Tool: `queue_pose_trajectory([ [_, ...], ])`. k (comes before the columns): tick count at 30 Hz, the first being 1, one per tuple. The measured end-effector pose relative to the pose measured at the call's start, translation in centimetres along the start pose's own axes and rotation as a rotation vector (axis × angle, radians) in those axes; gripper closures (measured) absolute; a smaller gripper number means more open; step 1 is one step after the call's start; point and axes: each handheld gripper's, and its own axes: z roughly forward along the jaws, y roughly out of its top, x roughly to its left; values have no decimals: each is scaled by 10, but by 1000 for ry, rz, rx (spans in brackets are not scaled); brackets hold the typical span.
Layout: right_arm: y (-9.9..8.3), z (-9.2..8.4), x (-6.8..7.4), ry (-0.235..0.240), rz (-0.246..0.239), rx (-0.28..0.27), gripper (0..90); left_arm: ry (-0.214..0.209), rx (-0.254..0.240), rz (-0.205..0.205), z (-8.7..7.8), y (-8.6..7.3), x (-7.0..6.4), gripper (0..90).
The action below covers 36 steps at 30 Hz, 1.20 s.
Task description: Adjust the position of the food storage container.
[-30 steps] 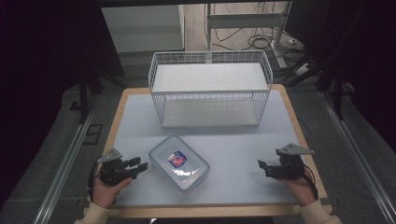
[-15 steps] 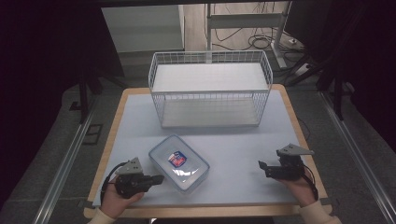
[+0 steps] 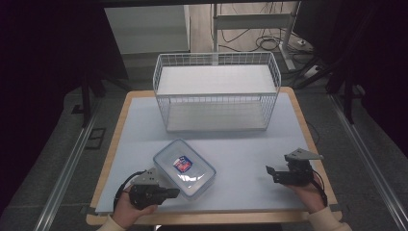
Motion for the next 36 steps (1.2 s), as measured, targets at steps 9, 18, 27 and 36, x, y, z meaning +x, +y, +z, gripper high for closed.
queue_pose_trajectory([
  [9, 0, -2, -1, -1, 8, -6, 138, -45, 28, 29, 5, 2, -5, 897],
  [18, 0, 0, -2, -2, 9, -4, 138, -59, 26, 25, 7, 2, -4, 897],
  [27, 1, -1, -1, 0, 11, -6, 138, -61, 23, 39, 20, 12, -9, 898],
  [36, 0, -1, -1, 3, 14, -3, 138, -104, 39, 59, 39, 28, -12, 899],
])
